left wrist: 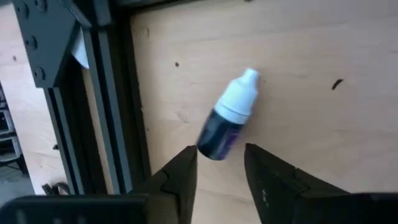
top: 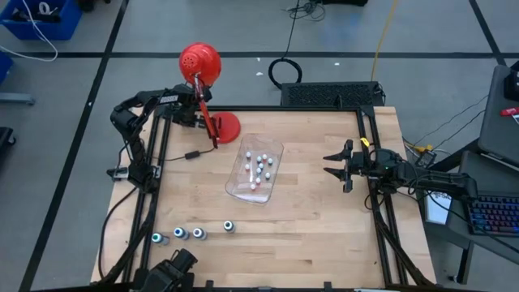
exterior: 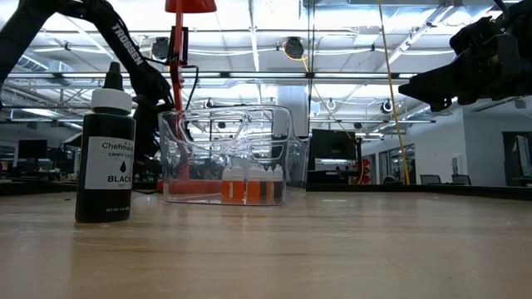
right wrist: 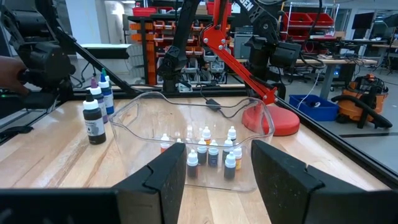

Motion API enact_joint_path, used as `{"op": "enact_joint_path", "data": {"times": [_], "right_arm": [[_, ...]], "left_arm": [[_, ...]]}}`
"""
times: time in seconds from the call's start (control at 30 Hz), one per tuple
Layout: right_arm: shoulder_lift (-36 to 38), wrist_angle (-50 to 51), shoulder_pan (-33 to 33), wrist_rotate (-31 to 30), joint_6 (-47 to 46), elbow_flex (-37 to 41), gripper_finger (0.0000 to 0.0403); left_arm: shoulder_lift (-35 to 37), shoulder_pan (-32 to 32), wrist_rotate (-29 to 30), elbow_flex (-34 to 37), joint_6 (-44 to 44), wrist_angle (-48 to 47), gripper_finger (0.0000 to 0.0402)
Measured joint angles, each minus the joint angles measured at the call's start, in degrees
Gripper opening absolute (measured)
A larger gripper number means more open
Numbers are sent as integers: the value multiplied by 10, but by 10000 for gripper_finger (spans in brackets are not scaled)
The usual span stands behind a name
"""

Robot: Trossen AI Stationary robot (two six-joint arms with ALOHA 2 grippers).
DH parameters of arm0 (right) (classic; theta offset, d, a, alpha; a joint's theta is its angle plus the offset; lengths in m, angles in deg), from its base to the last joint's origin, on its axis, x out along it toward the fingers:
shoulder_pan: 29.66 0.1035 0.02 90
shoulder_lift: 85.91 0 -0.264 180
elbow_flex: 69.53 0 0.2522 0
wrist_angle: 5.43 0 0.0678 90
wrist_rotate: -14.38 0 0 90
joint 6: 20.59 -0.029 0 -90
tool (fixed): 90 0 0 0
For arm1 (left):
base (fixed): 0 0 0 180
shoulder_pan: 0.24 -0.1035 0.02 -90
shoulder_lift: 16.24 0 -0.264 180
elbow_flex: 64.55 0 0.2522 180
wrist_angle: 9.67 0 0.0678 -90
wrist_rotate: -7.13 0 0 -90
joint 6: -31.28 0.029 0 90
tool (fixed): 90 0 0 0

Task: Pick & Place food coloring
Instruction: Put the small purple food coloring bottle into the transparent bin

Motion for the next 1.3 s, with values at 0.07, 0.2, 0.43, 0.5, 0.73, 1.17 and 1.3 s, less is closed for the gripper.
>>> {"op": "enact_joint_path", "data": {"times": [0.07,0.2,0.43,0.5,0.73,1.17,1.3], "right_arm": [[0,0,0,0,0,0,169],[0,0,0,0,0,0,169],[0,0,0,0,0,0,169],[0,0,0,0,0,0,169],[0,0,0,0,0,0,169],[0,0,0,0,0,0,169],[-1,0,0,0,0,0,169]], "left_arm": [[0,0,4,0,1,1,121],[0,0,-5,0,23,-1,108],[0,0,-5,-2,-8,5,135],[0,-1,-4,-4,-25,8,153],[0,-7,0,-13,-53,22,187],[-60,-13,-100,-31,95,182,139],[-27,-14,-98,-39,105,141,139]]}}
